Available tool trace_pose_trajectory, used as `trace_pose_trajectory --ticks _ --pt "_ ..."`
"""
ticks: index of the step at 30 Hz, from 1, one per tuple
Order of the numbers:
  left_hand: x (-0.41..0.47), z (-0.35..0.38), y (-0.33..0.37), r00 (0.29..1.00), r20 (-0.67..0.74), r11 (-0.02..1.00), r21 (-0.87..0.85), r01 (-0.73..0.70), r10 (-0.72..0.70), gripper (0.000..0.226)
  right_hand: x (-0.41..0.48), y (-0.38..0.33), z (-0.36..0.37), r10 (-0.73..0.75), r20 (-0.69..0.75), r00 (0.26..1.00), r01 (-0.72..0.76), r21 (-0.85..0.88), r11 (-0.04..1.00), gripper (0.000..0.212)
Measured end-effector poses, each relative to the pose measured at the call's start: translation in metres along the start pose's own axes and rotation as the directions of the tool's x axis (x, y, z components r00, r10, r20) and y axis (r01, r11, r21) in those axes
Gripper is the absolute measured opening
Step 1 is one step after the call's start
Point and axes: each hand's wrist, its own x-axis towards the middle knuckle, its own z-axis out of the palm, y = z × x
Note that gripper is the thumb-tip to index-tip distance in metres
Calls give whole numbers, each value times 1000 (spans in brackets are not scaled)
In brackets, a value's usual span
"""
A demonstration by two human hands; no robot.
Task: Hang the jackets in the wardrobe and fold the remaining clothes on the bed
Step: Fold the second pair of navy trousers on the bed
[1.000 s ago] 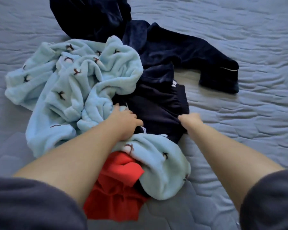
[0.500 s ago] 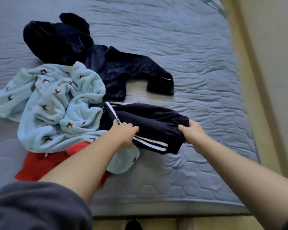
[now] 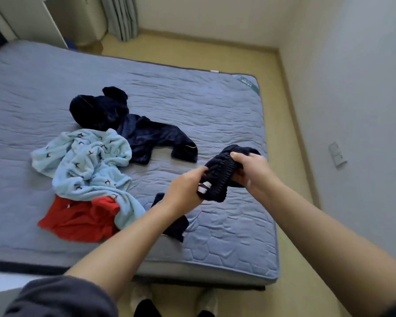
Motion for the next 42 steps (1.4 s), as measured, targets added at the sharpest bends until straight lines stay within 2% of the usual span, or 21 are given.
trace_pose_trajectory --ticks 3,5,6,9,11,13,15,17,18,21,24,26,29,30,32,36,37,39,42 --pt "-8 -21 52 985 -123 973 -186 -139 117 23 -28 -32 -28 -66 -11 998 66 19 998 9" --pt "-11 -35 84 973 -191 934 -308 -183 128 24 -43 -45 -42 -113 16 993 114 -100 988 9" --pt "-12 -43 98 970 -216 913 -364 -186 111 27 -50 -49 -47 -146 26 989 148 -200 969 17" --pt "-14 -66 130 972 -210 851 -487 -195 102 31 -69 -53 -62 -371 34 928 342 -472 812 43" --pt "-16 -79 144 974 -200 801 -562 -206 110 32 -77 -51 -72 -556 61 829 486 -572 661 36" --pt "-20 -88 153 966 -245 725 -650 -228 84 26 -80 -51 -79 -633 81 770 560 -562 609 19" --pt "-25 -94 159 952 -307 652 -717 -247 23 18 -83 -50 -80 -563 172 808 555 -541 632 16" --pt "-29 -100 162 938 -346 619 -740 -263 -15 12 -85 -43 -75 -458 291 840 538 -548 641 30" --pt "-31 -103 162 931 -364 612 -741 -275 -23 10 -84 -39 -73 -430 329 840 538 -598 594 36" --pt "-38 -116 157 917 -397 600 -744 -294 -43 9 -79 -23 -67 -360 389 848 494 -825 274 36" --pt "-46 -129 146 918 -391 589 -757 -283 -63 11 -77 -15 -63 -321 420 849 455 -890 40 21" --pt "-53 -136 131 906 -403 646 -727 -232 -127 14 -80 -20 -60 -360 425 831 438 -898 -48 13" --pt "-61 -147 98 824 -529 887 -455 -75 -201 15 -87 -44 -60 -496 401 770 418 -905 -82 9" --pt "-62 -151 89 802 -559 928 -371 -16 -210 15 -89 -53 -58 -532 414 739 433 -896 -95 7" --pt "-64 -157 78 819 -521 944 -323 69 -239 20 -98 -71 -51 -587 452 672 483 -868 -115 11" --pt "-63 -158 72 908 -317 951 -234 204 -273 34 -114 -95 -29 -695 520 496 547 -809 -214 20" --pt "-63 -158 72 921 -284 954 -214 211 -267 34 -116 -100 -26 -720 518 461 538 -809 -238 22" --pt "-63 -159 72 939 -281 968 -207 143 -199 28 -120 -109 -27 -737 510 444 482 -829 -283 23" --pt "-54 -178 79 926 -377 990 -140 -24 -31 12 -122 -127 -37 -687 518 509 389 -851 -353 20"
